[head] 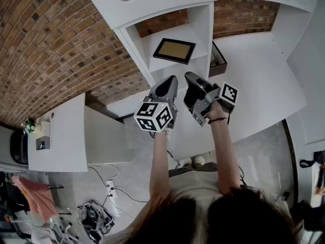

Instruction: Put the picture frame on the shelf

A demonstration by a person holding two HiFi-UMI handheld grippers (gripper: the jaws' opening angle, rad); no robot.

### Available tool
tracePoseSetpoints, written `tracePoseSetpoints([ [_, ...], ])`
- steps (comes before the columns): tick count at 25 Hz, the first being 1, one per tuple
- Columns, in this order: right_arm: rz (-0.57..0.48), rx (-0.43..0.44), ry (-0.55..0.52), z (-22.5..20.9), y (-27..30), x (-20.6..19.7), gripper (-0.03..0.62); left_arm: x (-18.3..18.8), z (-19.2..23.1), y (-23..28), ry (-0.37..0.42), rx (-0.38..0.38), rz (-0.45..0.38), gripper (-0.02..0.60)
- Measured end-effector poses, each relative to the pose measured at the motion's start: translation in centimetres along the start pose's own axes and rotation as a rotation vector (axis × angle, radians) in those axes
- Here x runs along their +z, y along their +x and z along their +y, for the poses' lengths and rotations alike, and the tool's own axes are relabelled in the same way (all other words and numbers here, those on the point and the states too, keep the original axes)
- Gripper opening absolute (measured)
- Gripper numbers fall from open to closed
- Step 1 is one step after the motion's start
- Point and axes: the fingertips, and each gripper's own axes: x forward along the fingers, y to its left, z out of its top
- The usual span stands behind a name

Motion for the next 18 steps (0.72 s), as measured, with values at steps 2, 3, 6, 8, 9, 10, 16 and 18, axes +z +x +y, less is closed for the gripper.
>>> tracePoseSetpoints([
  [2,-0.001,0.007,0.007,0.1,-0.1,-0.1,0.009,0.1,-0.1,-0.1,0.003,0.001,-0.003,0.011],
  [3,-0.001,0.011,0.010,0.1,-0.1,-0.1,0.009,0.1,-0.1,-0.1,0.004,0.001,-0.003,0.011],
  [6,-0.002,0.020,0.017,0.3,-0.2,-0.2,0.009,0.3,-0.3,-0.2,0.006,0.001,-0.006,0.011],
  [8,-0.005,0.036,0.033,0.6,-0.2,-0.2,0.009,0.3,-0.4,-0.3,0.006,0.000,-0.007,0.011],
  [9,-0.007,0.043,0.042,0.6,-0.2,-0.2,0.009,0.3,-0.4,-0.3,0.006,0.000,-0.007,0.011],
  [10,-0.008,0.047,0.046,0.6,-0.2,-0.2,0.009,0.2,-0.4,-0.2,0.006,-0.001,-0.006,0.011],
  [16,0.006,0.061,0.040,1.0,-0.5,-0.4,0.009,-0.1,-0.9,-0.3,0.007,-0.003,0.001,0.011],
  [18,0.008,0.062,0.043,1.1,-0.7,-0.5,0.009,-0.3,-1.1,-0.3,0.007,-0.003,0.007,0.011],
])
